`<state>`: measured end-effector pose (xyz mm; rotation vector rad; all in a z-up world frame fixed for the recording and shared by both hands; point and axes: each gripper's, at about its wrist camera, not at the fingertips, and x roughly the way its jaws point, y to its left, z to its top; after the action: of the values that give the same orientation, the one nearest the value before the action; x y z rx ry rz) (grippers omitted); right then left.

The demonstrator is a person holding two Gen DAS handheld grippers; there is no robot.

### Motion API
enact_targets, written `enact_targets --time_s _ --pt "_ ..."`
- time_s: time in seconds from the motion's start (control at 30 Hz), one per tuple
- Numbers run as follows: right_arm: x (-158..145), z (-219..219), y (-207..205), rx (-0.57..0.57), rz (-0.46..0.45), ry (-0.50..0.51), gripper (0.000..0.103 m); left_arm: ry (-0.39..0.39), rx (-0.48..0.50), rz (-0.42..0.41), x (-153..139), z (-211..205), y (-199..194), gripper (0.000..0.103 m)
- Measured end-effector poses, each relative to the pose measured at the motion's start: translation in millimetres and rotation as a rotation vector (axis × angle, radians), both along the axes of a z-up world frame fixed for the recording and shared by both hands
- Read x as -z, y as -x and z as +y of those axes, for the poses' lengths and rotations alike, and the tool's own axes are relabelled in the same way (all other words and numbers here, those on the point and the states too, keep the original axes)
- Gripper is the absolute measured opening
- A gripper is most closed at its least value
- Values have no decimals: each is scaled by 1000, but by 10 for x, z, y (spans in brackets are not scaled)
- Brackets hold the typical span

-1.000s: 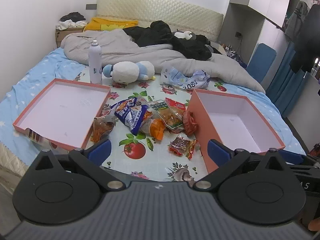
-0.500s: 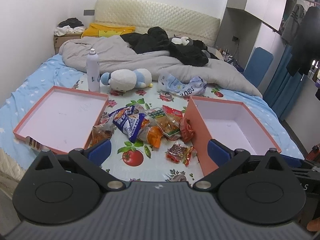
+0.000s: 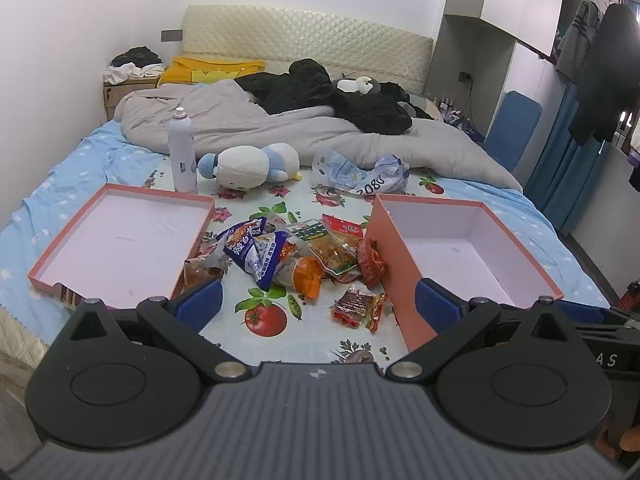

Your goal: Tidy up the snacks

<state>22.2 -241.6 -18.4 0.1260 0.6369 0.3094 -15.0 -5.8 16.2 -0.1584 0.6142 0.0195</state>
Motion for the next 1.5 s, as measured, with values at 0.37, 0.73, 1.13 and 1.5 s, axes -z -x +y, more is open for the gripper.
enact_targets --time_s 0.37,0.73,1.13,1.5 --pt "56 33 -21 -10 26 6 103 -10 4 20 47 -17 -2 103" --pt "194 82 -84 -23 77 0 103 1 -28 62 174 116 -78 103" --pt "291 107 -195 3 102 -3 99 14 -48 122 363 233 -339 103" --pt "524 352 -407 -16 135 52 78 18 30 159 616 295 -716 103"
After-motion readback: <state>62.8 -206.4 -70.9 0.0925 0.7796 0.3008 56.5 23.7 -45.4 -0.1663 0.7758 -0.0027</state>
